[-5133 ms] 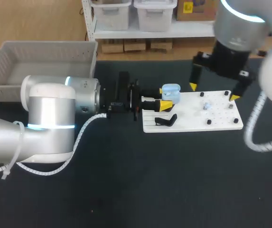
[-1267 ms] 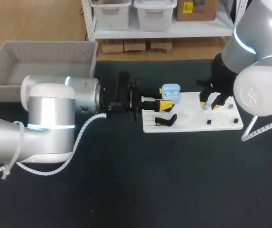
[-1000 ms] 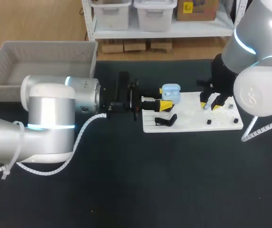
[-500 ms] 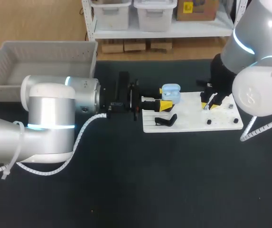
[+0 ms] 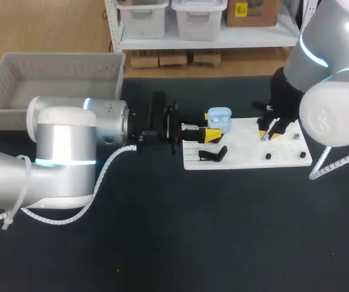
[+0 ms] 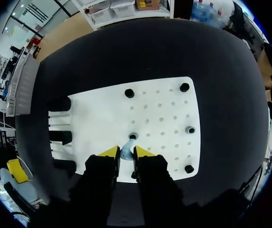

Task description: Pick up each earbud case from the left stands, insert the matching earbuds, close the lid, and place the case in the box.

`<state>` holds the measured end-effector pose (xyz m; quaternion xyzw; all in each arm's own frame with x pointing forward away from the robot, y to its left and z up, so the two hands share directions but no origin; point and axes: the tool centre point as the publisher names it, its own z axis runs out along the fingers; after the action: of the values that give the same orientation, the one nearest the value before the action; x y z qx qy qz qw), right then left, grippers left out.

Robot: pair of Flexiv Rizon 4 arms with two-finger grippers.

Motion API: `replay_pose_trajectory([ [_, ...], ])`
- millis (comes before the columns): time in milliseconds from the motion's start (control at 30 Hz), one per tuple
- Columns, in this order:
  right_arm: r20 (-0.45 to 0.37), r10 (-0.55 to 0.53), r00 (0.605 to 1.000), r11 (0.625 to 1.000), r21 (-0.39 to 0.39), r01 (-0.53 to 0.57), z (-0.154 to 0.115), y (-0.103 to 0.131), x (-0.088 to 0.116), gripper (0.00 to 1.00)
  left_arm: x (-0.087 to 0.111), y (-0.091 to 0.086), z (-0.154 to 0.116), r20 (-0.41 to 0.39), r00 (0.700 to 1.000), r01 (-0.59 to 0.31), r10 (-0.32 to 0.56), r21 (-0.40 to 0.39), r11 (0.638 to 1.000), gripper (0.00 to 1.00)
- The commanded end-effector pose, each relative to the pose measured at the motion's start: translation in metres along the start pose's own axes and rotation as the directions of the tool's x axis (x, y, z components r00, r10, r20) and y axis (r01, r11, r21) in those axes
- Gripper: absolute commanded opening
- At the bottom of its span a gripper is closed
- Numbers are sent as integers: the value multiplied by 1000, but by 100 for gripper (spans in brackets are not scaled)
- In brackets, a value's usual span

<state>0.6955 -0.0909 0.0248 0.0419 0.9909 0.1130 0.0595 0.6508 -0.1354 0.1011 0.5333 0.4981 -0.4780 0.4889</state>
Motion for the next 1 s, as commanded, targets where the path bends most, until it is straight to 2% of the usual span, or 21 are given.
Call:
replay_pose_trajectory([
  [33, 15, -3, 1000, 1000, 2, 3, -21, 1, 10, 0, 0, -2, 0, 1, 1000, -2, 2, -6, 1000, 0],
  [233, 30, -28, 999, 1000, -10, 28, -55, 9, 17, 0, 0, -2, 0, 1, 1000, -2, 2, -6, 1000, 0],
  [533, -40, -89, 995, 992, -89, 85, -134, 41, 30, 0, 0, -2, 0, 1, 1000, -2, 2, -6, 1000, 0],
  [700, -75, -172, 982, 982, -95, 165, -169, 62, 40, 0, 0, -2, 0, 1, 1000, -2, 2, -6, 1000, 0],
  [833, -108, -253, 962, 966, -80, 245, -181, 80, 49, 0, 0, -2, 0, 1, 1000, -2, 2, -6, 1000, 0],
  [1000, -141, -354, 924, 935, -69, 348, -181, 106, 64, 0, 0, -2, 0, 1, 1000, -2, 2, -6, 1000, 0],
])
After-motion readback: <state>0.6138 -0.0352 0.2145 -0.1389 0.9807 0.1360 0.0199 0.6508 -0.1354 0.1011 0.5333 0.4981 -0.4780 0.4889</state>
